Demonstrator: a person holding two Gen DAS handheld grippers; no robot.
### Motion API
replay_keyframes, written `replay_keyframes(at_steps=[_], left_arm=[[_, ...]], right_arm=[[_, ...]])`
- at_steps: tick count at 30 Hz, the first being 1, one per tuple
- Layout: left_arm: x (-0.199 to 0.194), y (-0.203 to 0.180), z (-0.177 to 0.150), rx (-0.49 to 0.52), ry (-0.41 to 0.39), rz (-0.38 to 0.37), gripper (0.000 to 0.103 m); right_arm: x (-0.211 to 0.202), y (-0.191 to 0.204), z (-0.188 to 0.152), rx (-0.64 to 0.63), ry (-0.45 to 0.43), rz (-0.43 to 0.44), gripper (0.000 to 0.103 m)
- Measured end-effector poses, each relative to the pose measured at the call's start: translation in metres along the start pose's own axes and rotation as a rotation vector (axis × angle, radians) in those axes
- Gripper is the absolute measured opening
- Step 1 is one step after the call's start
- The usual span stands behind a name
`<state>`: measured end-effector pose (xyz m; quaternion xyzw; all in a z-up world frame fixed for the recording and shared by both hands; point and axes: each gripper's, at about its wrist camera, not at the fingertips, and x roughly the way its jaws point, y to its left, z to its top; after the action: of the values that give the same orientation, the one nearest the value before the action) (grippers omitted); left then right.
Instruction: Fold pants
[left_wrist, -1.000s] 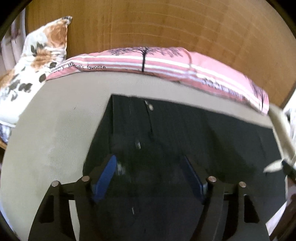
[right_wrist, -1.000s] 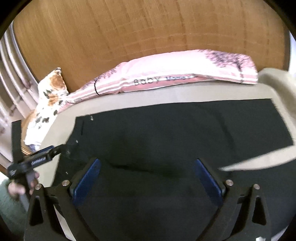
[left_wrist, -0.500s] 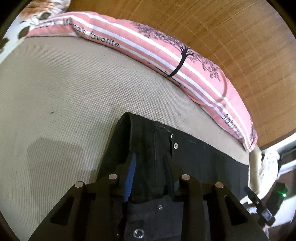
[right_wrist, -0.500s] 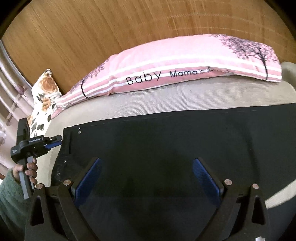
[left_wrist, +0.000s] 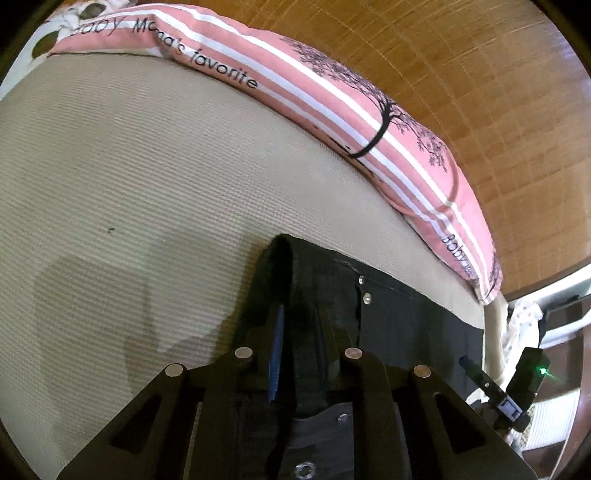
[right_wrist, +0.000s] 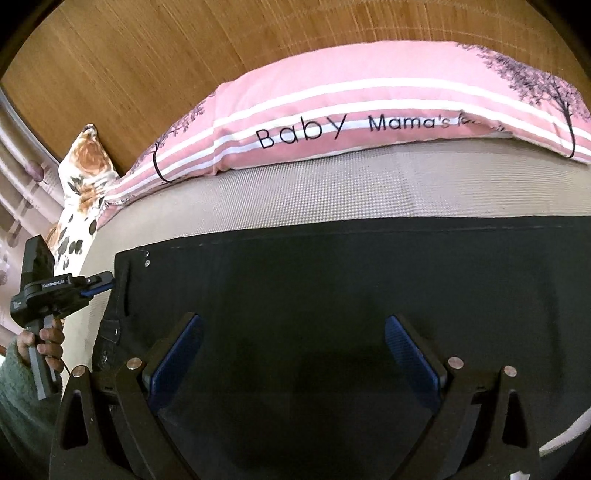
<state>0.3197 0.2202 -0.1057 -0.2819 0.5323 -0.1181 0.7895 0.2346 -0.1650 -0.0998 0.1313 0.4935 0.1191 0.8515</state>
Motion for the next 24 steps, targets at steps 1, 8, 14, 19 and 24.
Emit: replay_keyframes(at_steps=[1, 8, 14, 19, 24], left_arm=[[0.002, 0.002, 0.0, 0.003, 0.006, -0.004, 0.017], [0.009, -0.006, 0.008, -0.002, 0.028, -0.092, 0.017], [0.022, -0.009, 0.024, 0.008, 0.038, -0.114, 0.017], [0.042, -0.009, 0.032, -0.011, 0.044, -0.103, 0.017], [0.035, -0.016, 0.02, 0.013, -0.05, -0.081, 0.013]], right_arm=[[0.001, 0.0, 0.0, -0.002, 0.0, 0.0, 0.098], [0.009, 0.0, 0.006, -0.016, 0.007, -0.01, 0.098], [0.021, -0.004, 0.012, -0.044, 0.026, -0.01, 0.098], [0.035, -0.003, 0.027, -0.11, 0.062, 0.017, 0.098], [0.047, 0.001, 0.051, -0.27, 0.113, 0.042, 0.098]])
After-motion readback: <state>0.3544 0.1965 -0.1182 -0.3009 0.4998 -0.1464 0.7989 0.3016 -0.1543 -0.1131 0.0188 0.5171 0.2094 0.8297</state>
